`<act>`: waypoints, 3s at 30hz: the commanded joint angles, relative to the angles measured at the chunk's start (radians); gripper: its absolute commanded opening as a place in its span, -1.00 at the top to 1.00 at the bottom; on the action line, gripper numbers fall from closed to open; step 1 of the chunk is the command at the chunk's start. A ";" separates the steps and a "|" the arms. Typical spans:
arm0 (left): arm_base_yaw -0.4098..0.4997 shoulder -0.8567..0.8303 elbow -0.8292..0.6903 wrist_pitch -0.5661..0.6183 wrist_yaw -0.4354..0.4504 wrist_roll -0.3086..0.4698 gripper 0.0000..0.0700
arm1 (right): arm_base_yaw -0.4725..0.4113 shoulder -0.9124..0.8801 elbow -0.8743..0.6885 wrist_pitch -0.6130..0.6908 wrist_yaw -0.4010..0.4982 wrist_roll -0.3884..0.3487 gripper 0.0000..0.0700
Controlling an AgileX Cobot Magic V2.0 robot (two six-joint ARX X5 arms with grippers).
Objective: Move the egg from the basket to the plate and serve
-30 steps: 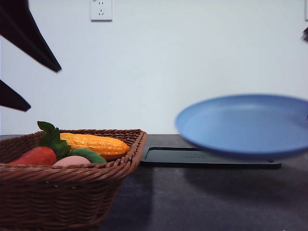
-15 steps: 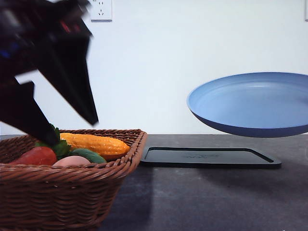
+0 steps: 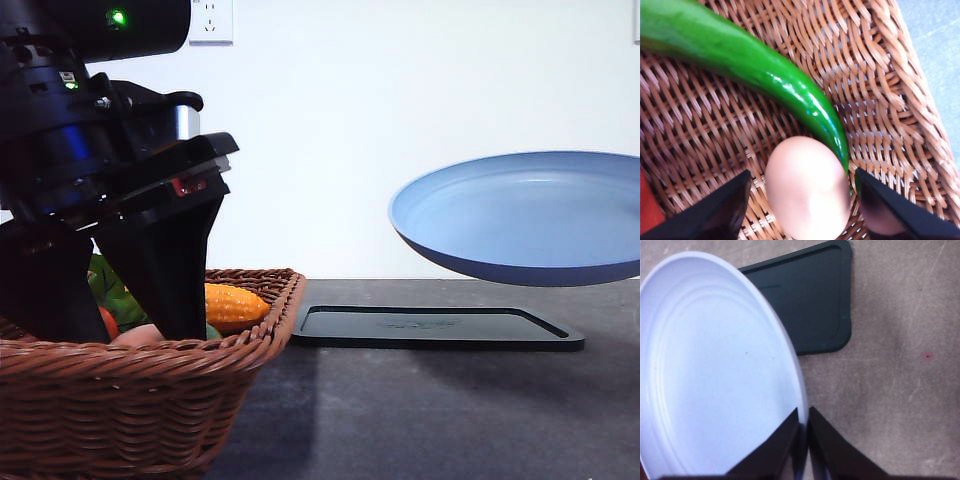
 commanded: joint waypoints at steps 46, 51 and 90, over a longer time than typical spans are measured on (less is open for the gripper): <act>-0.137 -0.047 0.454 -0.051 -0.007 0.171 0.58 | 0.086 0.116 0.032 -0.227 -0.325 -0.008 1.00; -0.185 0.006 0.454 -0.061 -0.007 0.175 0.58 | 0.146 0.170 0.063 -0.241 -0.292 -0.025 1.00; -0.248 0.210 0.457 -0.054 -0.007 0.182 -0.28 | 0.208 0.214 0.178 -0.289 -0.187 -0.080 1.00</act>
